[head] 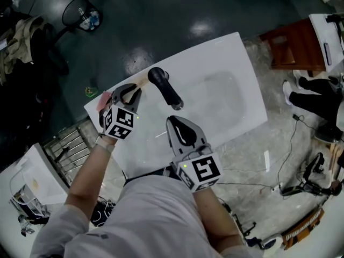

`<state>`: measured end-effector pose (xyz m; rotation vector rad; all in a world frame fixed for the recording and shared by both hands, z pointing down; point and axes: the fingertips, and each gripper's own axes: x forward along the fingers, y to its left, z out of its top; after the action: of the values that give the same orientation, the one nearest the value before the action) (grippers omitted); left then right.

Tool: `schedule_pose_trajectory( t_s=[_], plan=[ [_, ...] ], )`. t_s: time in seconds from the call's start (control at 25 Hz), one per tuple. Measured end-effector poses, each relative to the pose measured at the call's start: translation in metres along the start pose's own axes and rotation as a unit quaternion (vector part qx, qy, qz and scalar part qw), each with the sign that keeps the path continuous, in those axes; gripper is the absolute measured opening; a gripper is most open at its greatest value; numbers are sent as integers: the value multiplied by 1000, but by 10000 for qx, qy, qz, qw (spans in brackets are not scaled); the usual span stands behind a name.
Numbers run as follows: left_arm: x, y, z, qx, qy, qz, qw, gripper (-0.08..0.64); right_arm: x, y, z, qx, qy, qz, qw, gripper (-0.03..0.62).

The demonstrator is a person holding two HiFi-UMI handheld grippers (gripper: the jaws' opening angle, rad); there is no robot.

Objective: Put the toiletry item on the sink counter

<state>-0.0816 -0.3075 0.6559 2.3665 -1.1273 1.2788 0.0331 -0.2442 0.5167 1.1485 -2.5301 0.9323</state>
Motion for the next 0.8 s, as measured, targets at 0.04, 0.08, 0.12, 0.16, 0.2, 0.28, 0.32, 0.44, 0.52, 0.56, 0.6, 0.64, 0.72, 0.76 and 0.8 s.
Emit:
schedule_pose_trajectory(
  t_s=[0.04,0.08,0.12,0.16,0.2,0.28,0.32,0.44,0.52,0.56,0.6,0.64,0.72,0.76,0.8],
  plan=[
    [0,-1,1,8,-2,5,10000,73,-2,-1,0,-2,-5,-9,10000,28],
    [1,-2,2,19,-1,12,10000,88,-4,-2,1,-3,-13,-19,10000,28],
    [1,-3,3,25,2,17,10000,100,-6,-3,1,-5,-24,-28,10000,28],
    [1,-4,4,25,4,24,10000,109,-8,-4,2,-9,-35,-36,10000,28],
    [1,-5,4,18,5,33,10000,118,-10,-3,2,-16,-45,-42,10000,28],
    [-3,-5,4,-8,-10,75,10000,140,-14,-2,2,-35,-70,-49,10000,28],
    [-5,-4,4,-26,-30,104,9999,150,-15,-1,2,-45,-87,-46,9999,26],
    [-17,1,8,-114,-134,209,9996,167,-18,1,4,-78,-139,-22,9999,28],
    [-28,4,13,-216,-239,287,9991,167,-22,3,6,-119,-169,0,9998,28],
    [-35,6,16,-286,-312,329,9986,166,-25,5,8,-145,-187,17,9997,28],
    [-42,7,19,-371,-392,366,9979,166,-27,8,10,-171,-209,39,9996,28],
    [-50,9,22,-480,-472,392,9970,166,-28,11,12,-197,-236,64,9995,28],
    [-68,12,27,-746,-637,416,9943,166,-31,19,16,-256,-297,116,9992,28],
    [-77,12,29,-872,-724,416,9927,161,-32,23,19,-289,-329,141,9989,28],
    [-86,12,31,-984,-816,415,9909,145,-33,28,21,-323,-358,167,9987,28]
  ],
)
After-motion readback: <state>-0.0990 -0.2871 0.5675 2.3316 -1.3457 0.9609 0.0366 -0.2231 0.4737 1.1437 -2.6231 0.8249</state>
